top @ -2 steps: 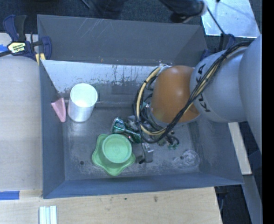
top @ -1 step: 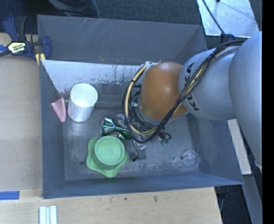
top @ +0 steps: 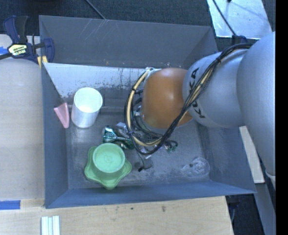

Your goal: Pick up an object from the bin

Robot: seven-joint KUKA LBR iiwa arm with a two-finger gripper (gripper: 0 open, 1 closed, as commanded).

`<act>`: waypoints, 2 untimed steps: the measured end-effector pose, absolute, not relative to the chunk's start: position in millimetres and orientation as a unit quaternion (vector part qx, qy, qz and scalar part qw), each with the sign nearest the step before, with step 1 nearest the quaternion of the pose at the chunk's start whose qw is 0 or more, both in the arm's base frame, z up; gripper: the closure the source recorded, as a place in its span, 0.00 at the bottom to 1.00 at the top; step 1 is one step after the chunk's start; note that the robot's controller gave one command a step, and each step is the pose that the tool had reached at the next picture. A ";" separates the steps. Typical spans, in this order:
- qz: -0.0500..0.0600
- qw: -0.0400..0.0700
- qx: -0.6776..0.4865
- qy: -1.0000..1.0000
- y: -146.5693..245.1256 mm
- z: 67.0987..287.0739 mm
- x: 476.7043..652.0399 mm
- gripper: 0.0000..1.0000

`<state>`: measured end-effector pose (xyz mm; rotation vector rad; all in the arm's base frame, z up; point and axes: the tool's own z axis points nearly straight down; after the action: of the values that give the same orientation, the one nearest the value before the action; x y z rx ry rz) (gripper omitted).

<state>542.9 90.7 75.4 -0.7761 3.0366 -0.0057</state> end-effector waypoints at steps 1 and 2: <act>0.000 0.002 -0.322 0.947 124.8 71.9 568.0 0.00; 0.000 0.006 -0.384 0.923 155.4 73.9 535.3 1.00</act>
Offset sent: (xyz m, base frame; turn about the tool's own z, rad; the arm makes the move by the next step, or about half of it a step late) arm -0.0113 0.0641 -0.0054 -0.2902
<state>535.3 155.4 73.9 -1.2011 2.8890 -0.0006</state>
